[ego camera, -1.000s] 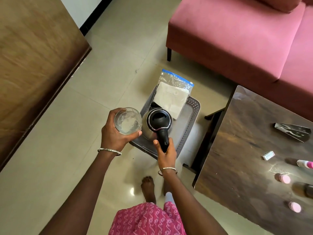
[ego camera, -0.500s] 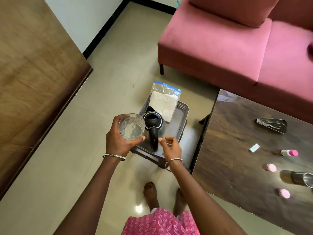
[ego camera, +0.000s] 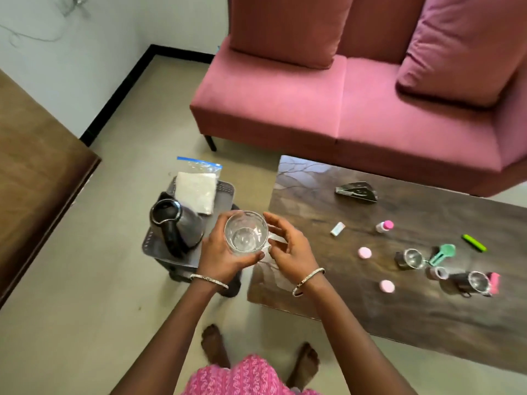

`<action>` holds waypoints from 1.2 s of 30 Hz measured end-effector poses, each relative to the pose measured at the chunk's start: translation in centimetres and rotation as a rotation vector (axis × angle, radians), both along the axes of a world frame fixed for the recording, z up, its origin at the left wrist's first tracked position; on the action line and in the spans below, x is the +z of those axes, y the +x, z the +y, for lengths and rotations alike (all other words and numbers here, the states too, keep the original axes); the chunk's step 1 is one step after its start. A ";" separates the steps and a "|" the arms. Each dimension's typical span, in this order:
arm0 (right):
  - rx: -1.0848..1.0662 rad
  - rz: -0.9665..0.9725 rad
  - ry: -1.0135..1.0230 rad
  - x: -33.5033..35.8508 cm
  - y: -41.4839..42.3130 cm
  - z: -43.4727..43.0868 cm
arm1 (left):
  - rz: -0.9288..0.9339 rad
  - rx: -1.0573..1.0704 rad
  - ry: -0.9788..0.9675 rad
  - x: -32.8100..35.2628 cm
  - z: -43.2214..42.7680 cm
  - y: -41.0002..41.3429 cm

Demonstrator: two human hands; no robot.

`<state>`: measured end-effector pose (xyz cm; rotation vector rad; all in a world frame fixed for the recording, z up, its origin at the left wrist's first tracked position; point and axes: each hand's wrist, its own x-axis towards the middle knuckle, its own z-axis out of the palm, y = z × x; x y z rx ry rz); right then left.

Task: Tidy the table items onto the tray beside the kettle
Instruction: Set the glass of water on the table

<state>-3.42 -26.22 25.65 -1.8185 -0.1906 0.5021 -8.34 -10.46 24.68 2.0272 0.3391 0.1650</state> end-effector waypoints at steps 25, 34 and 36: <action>-0.365 -0.250 -0.213 -2.2 6.5 -39.0 | 0.129 -0.671 -0.176 0.1 -37.7 14.7; -0.461 -0.202 -0.234 -10.5 17.6 -44.2 | 0.243 -0.594 -0.175 -7.5 -42.3 26.5; -0.476 -0.199 -0.249 -12.4 20.0 -45.0 | 0.242 -0.574 -0.140 -9.3 -43.1 28.7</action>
